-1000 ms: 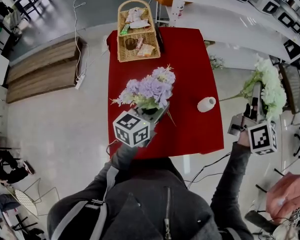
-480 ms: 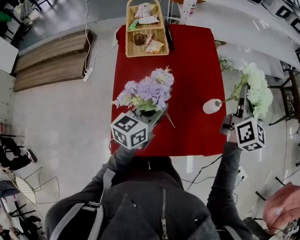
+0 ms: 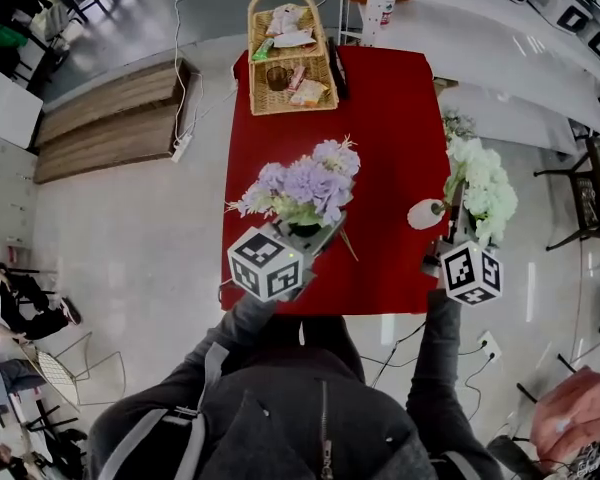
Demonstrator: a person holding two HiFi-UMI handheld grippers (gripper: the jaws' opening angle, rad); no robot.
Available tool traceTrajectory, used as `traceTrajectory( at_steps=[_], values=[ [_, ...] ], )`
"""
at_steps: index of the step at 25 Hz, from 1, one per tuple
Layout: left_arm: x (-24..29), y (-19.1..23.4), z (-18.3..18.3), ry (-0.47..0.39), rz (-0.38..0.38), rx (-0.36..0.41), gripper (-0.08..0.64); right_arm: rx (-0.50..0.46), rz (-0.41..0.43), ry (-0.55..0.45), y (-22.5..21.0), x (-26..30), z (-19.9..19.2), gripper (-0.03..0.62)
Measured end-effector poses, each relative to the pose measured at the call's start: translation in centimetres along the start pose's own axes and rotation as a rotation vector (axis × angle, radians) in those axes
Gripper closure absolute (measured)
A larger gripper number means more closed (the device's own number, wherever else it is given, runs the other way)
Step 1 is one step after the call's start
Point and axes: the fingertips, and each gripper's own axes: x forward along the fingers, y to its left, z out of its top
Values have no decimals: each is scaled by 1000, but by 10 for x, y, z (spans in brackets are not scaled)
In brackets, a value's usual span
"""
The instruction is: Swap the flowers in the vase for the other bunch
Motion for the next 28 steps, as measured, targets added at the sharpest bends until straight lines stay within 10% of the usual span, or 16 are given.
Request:
traceTrajectory(
  at_steps=[28],
  values=[
    [17,-10,-13,49,-41,-3,479,-140,31,-27,12,-6,-36,494]
  ],
)
